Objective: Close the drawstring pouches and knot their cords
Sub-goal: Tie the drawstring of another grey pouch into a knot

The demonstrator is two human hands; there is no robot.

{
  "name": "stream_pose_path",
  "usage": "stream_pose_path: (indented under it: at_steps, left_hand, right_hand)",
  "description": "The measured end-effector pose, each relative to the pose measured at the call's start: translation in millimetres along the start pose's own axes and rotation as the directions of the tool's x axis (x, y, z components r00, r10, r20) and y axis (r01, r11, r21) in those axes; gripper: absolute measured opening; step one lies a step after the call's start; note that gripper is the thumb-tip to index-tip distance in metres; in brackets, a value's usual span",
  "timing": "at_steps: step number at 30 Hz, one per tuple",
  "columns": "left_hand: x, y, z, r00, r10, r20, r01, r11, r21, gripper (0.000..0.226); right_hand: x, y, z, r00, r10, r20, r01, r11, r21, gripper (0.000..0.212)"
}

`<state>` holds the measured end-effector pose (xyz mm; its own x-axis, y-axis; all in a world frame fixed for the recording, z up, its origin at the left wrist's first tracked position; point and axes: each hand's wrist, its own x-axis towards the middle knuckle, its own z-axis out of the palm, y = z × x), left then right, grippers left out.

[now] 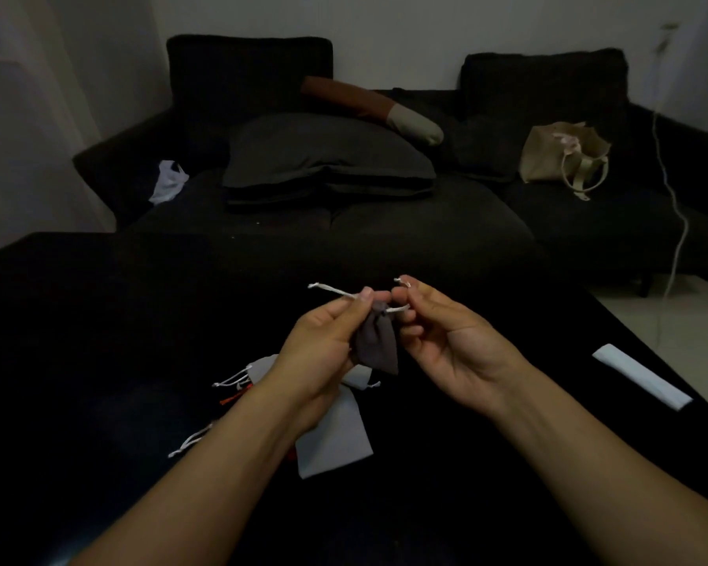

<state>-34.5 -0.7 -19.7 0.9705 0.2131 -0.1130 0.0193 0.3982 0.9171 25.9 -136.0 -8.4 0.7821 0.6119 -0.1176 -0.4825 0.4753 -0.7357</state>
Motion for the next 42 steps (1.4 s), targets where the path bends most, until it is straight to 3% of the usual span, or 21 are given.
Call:
stream_pose_path:
  at_steps: [4, 6, 10, 12, 14, 17, 19, 21, 23, 25, 28, 32, 35, 42]
  left_hand:
    - [1.1, -1.4, -2.4, 0.985, 0.132, -0.11, -0.128, 0.991, 0.038, 0.03]
    - [1.0, 0.5, -1.6, 0.981, 0.144, -0.128, -0.151, 0.988, -0.045, 0.029]
    - [-0.2, 10.5, -0.5, 0.998, 0.031, -0.059, -0.047, 0.959, -0.279, 0.028]
    - [-2.1, 13.1, 0.0, 1.0, -0.019, -0.012, 0.014, 0.946, -0.325, 0.03]
    - [-2.4, 12.2, -1.0, 0.999, -0.023, -0.026, 0.017, 0.976, -0.217, 0.031]
    - [-1.3, 7.0, -2.5, 0.998, 0.034, -0.053, -0.03, 0.997, 0.075, 0.032]
    - [-1.9, 5.5, -4.1, 0.998, 0.051, -0.045, -0.04, 0.975, 0.22, 0.033]
    - [-2.6, 6.4, -6.5, 0.997, 0.078, -0.016, -0.068, 0.944, 0.323, 0.035]
    - [-2.3, 7.9, -9.7, 0.994, 0.105, 0.023, -0.105, 0.909, 0.403, 0.04]
    - [-3.7, 8.8, -10.2, 0.994, 0.065, 0.086, -0.097, 0.894, 0.436, 0.041]
    - [-7.7, 7.0, -6.1, 0.984, -0.039, 0.176, -0.042, 0.9, 0.435, 0.042]
    - [-9.1, 5.9, 0.6, 0.972, -0.125, 0.198, 0.061, 0.952, 0.299, 0.052]
    - [-7.4, 5.6, 1.3, 0.964, -0.137, 0.228, 0.084, 0.969, 0.23, 0.048]
    - [-5.6, -0.2, -1.2, 0.969, -0.097, 0.228, 0.003, 0.925, 0.379, 0.038]
  right_hand:
    - [3.6, 3.9, -3.5, 0.997, 0.042, -0.065, -0.047, 0.996, -0.074, 0.028]
    - [4.3, 4.9, -3.2, 0.995, 0.038, -0.094, -0.041, 0.999, -0.034, 0.022]
    - [3.9, 3.0, 0.9, 0.994, 0.024, -0.104, -0.011, 0.993, 0.119, 0.005]
    - [3.0, 1.1, 1.3, 0.993, 0.04, -0.112, -0.022, 0.987, 0.157, 0.009]
    - [2.3, 1.0, 0.6, 0.994, 0.052, -0.094, -0.042, 0.993, 0.11, 0.01]
    - [1.6, 4.6, -4.3, 1.0, 0.012, -0.028, -0.016, 0.99, -0.137, 0.012]
    - [0.0, 6.6, -6.0, 0.995, -0.1, 0.018, 0.099, 0.918, -0.385, 0.016]
    - [-0.1, 6.7, -7.4, 0.952, -0.294, 0.083, 0.282, 0.741, -0.609, 0.015]
    - [1.4, 4.3, -9.0, 0.876, -0.452, 0.167, 0.421, 0.547, -0.724, 0.012]
    - [2.1, 0.9, -11.3, 0.843, -0.474, 0.255, 0.48, 0.45, -0.753, 0.013]
    - [-1.3, 0.9, -8.9, 0.875, -0.362, 0.321, 0.47, 0.481, -0.74, 0.016]
    - [-1.4, 7.0, -6.6, 0.923, -0.305, 0.234, 0.381, 0.65, -0.657, 0.024]
    - [0.9, 8.2, -7.0, 0.919, -0.34, 0.198, 0.382, 0.649, -0.658, 0.023]
    - [-0.4, 6.3, -8.7, 0.939, -0.317, 0.136, 0.318, 0.643, -0.696, 0.015]
